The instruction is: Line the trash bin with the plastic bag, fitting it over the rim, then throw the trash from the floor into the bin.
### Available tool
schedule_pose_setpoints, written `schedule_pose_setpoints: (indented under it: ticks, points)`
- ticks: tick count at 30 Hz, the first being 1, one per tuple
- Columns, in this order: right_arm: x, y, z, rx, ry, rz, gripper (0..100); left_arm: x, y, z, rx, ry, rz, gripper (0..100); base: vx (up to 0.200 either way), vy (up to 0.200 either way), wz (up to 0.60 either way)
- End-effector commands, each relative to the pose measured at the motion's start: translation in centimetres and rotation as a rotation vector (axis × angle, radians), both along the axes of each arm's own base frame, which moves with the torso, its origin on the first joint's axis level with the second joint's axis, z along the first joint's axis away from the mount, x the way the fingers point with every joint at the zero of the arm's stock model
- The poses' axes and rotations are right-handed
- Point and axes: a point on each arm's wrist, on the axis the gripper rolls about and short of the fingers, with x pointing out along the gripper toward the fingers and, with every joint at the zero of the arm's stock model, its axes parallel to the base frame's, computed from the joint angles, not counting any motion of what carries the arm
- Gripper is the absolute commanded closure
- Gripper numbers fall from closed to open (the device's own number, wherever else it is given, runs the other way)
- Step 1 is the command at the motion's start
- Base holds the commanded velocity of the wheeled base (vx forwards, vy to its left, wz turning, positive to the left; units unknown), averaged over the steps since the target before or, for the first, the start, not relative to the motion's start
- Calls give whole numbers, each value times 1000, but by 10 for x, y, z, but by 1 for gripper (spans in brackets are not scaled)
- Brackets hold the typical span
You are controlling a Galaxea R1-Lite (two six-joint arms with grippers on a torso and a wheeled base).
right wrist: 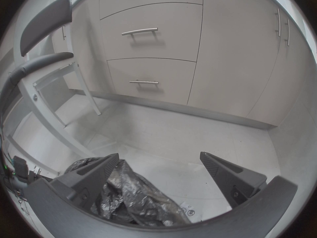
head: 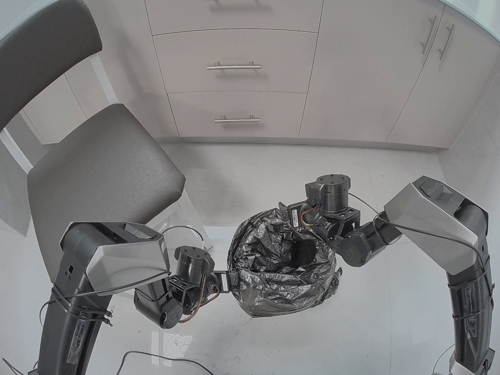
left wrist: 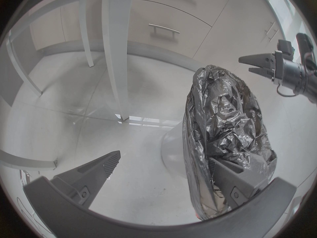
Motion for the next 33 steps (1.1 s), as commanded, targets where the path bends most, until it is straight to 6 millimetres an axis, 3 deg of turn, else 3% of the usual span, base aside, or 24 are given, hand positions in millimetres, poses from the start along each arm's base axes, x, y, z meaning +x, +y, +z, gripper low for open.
schedule_pose_setpoints:
  ticks: [1,7,17,25,33]
  points:
    - [-11,-2,10,8,9,15,0,0,2,7,-39,1,-1,0,0,0,0]
    - [-26,-18,-17,3,112,-4,0,0,3,7,-52,-13,-2,0,0,0,0]
    - [-43,-33,-34,-9,163,-24,0,0,3,6,-48,-14,-1,0,0,0,0]
    - [-42,-40,-40,-3,151,-39,0,0,2,6,-42,-15,0,0,0,0,0]
    - [-28,-57,-51,-4,158,-96,0,-2,3,6,-55,-33,3,0,0,0,0]
